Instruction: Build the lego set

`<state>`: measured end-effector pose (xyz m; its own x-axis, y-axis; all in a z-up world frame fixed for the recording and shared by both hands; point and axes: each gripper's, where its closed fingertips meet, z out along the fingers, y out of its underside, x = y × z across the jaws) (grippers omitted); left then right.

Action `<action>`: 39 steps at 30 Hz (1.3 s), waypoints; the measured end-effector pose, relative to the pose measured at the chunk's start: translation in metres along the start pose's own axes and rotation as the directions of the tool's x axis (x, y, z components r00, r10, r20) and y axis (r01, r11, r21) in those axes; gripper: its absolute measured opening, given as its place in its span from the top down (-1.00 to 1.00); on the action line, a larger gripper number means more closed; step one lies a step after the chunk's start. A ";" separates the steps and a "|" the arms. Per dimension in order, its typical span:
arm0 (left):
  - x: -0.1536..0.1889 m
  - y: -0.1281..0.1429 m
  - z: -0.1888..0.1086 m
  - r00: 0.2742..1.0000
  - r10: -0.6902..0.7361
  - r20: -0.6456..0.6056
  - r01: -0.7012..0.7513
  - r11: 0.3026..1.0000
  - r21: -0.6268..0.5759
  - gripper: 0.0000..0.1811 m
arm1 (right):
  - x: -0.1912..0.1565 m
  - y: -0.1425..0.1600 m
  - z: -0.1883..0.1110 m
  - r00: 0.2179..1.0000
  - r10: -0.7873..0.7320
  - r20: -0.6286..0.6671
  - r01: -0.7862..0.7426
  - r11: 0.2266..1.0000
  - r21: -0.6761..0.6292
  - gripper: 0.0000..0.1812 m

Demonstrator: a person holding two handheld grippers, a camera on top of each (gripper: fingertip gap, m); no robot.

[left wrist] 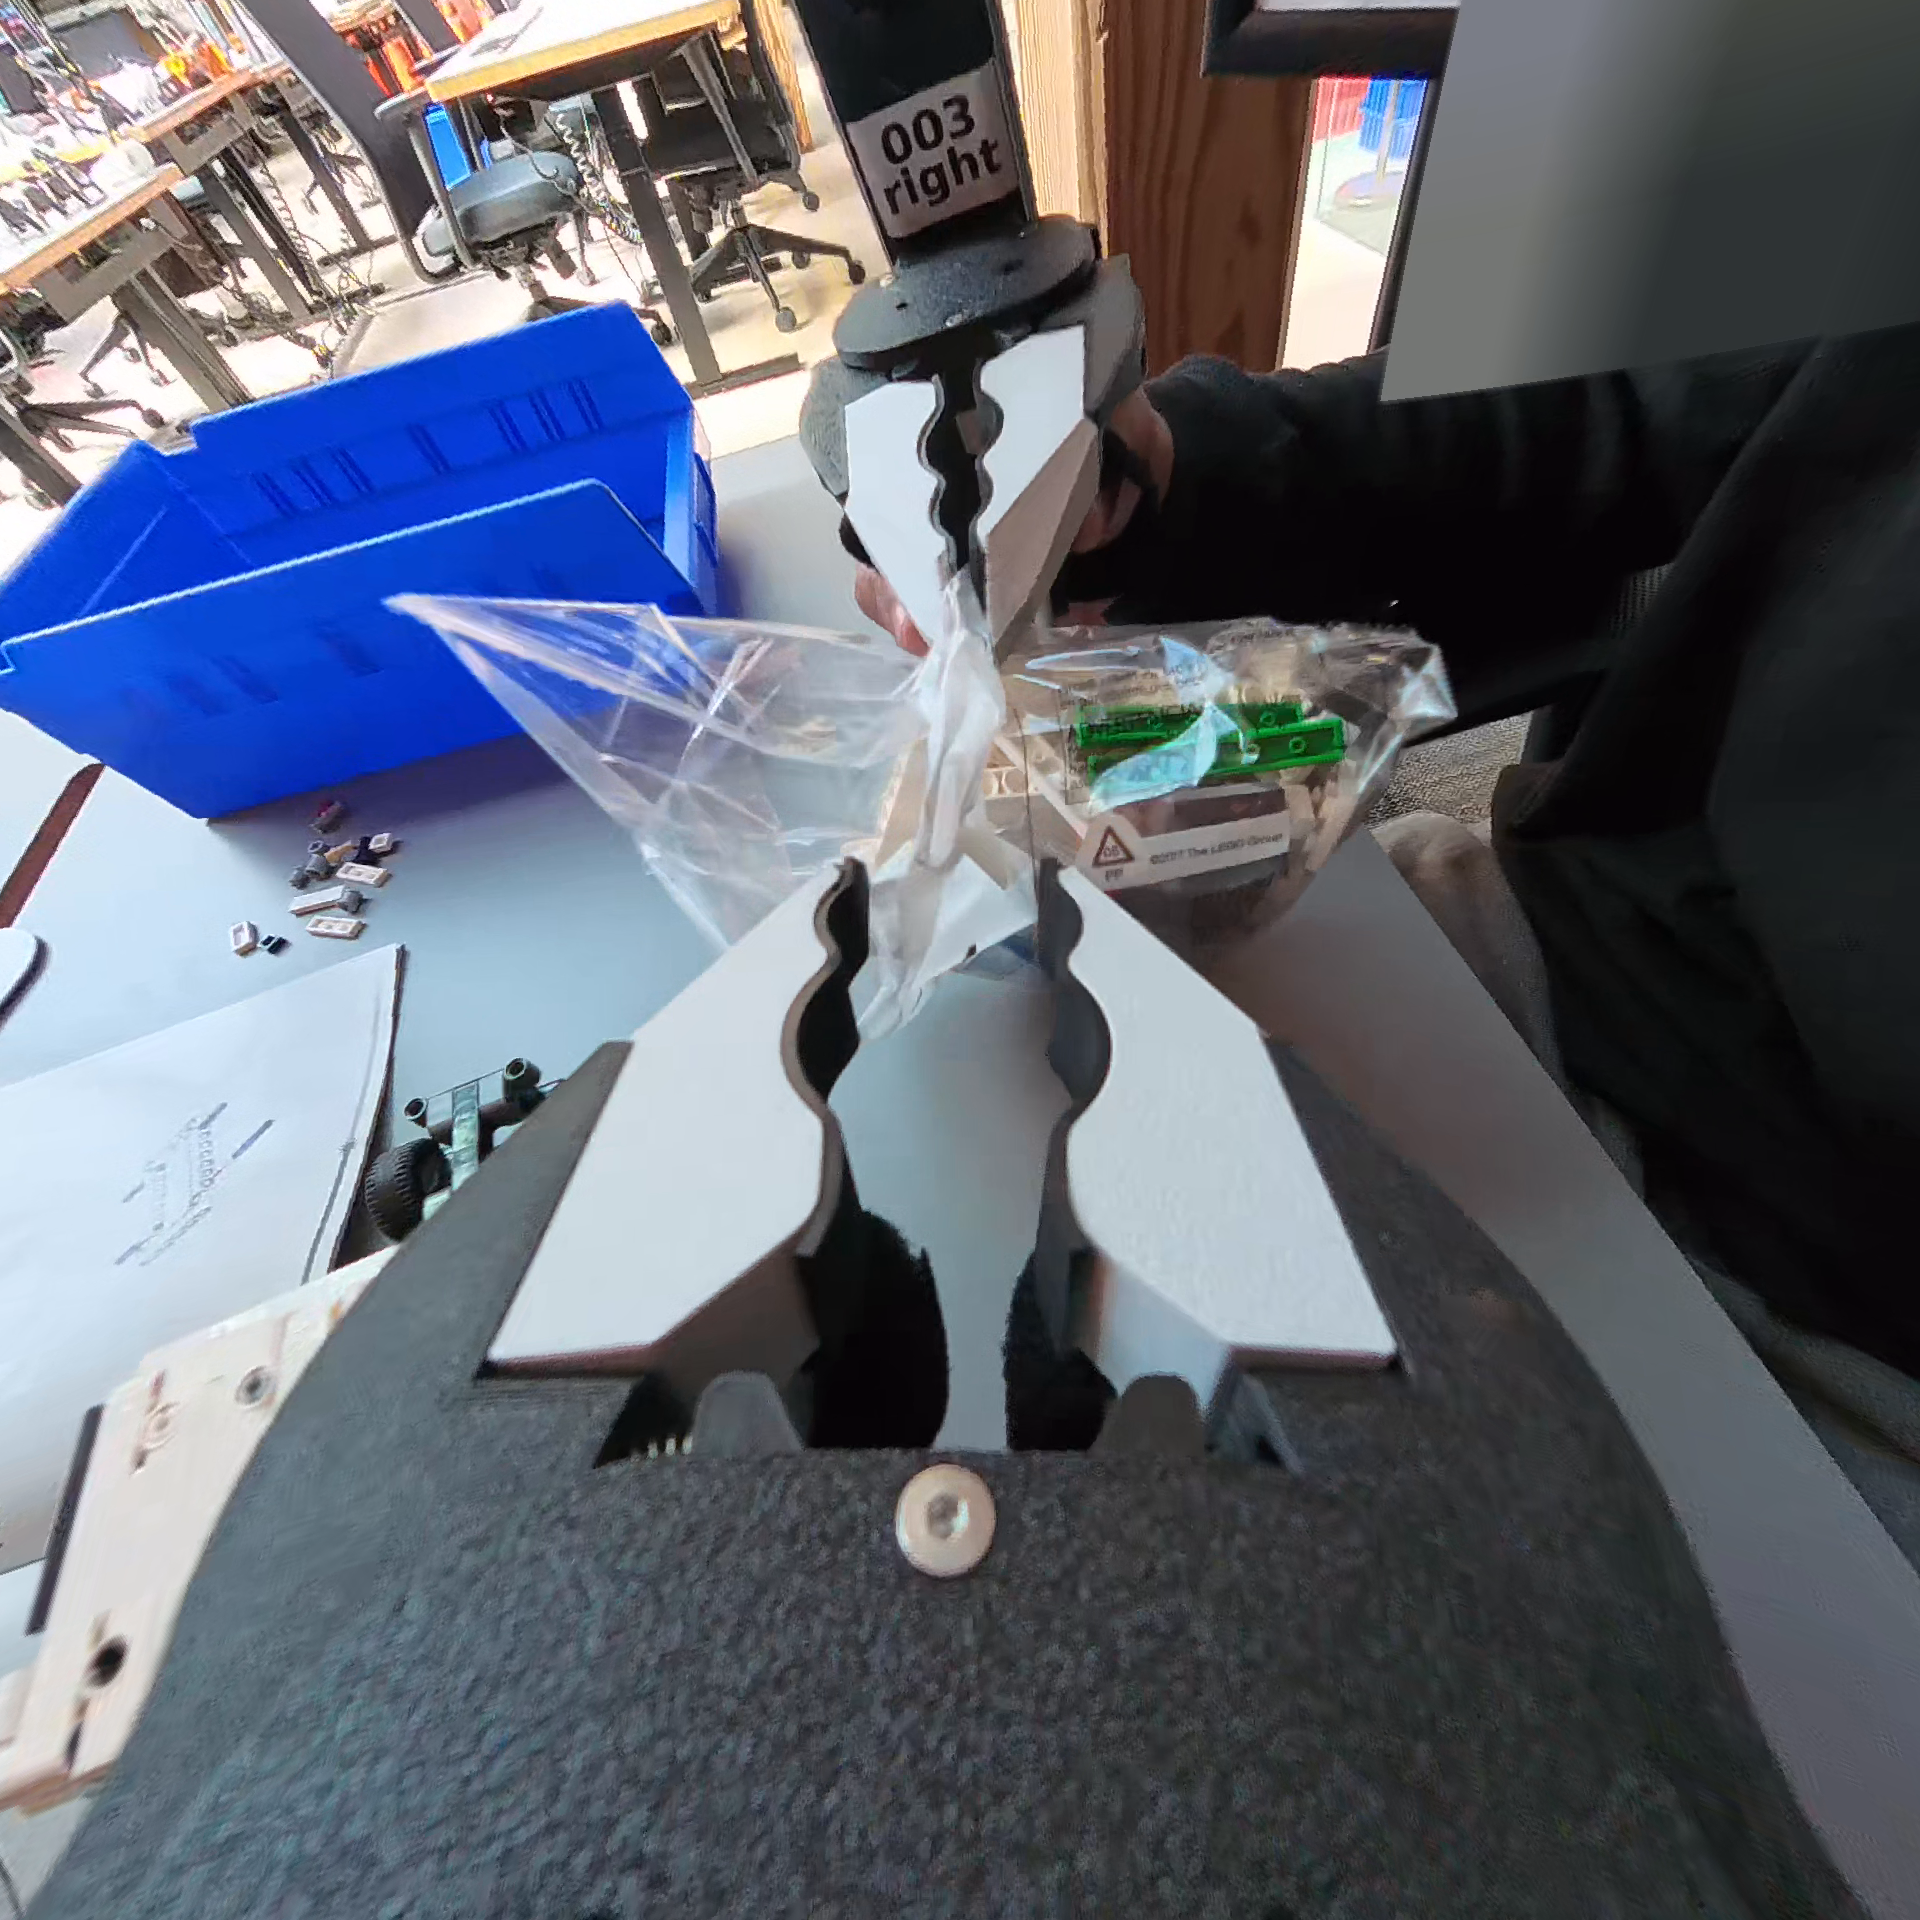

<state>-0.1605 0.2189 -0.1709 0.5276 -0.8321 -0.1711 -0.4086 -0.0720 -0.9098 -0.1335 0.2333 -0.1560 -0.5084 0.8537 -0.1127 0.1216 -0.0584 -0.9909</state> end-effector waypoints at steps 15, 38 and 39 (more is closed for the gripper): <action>0.003 -0.002 0.010 0.996 0.076 0.039 -0.077 0.996 0.039 1.00 | 0.002 0.006 -0.002 0.993 -0.085 -0.086 0.077 0.993 -0.092 1.00; -0.033 0.009 -0.034 0.994 -0.095 0.050 0.086 0.983 0.162 1.00 | 0.029 -0.014 -0.081 0.989 0.046 -0.143 -0.029 0.993 0.118 1.00; -0.029 0.013 -0.023 0.997 -0.053 0.055 0.046 0.991 0.123 1.00 | 0.018 -0.009 -0.058 0.994 0.009 -0.111 -0.002 0.998 0.057 1.00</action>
<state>-0.1987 0.2294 -0.1692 0.5886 -0.7957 -0.1427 -0.2887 -0.0420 -0.9565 -0.0942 0.2792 -0.1446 -0.4098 0.9052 -0.1124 0.0739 -0.0899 -0.9932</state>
